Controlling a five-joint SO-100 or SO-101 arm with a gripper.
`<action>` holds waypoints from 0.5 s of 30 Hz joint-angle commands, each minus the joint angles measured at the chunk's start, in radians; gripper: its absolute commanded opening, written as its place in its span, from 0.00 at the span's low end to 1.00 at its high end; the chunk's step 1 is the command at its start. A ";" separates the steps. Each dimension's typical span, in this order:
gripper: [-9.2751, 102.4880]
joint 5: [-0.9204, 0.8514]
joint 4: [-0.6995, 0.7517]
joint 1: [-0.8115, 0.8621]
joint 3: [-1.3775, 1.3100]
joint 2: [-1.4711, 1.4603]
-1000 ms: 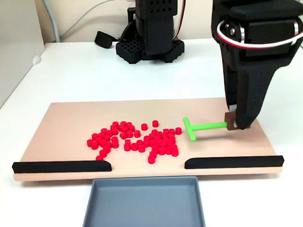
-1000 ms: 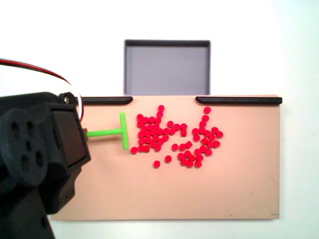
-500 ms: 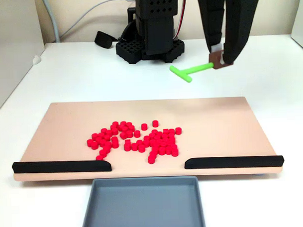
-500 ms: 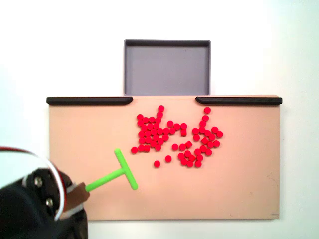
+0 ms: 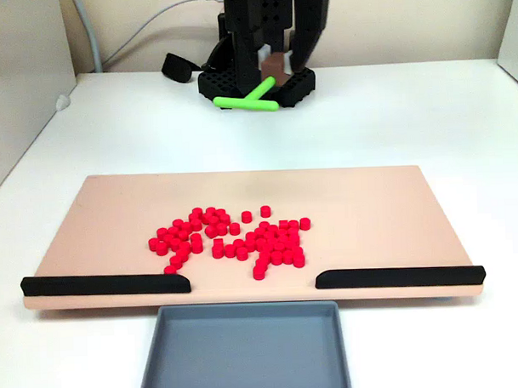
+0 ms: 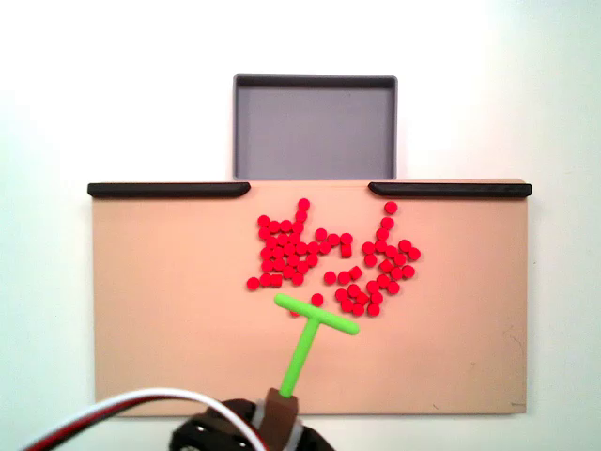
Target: Gather the left side granules
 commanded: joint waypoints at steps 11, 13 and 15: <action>0.08 -0.347 -0.011 0.087 -0.005 -0.008; 0.08 -0.370 -0.012 0.080 -0.008 -0.023; 0.08 -0.391 -0.012 0.071 -0.018 -0.037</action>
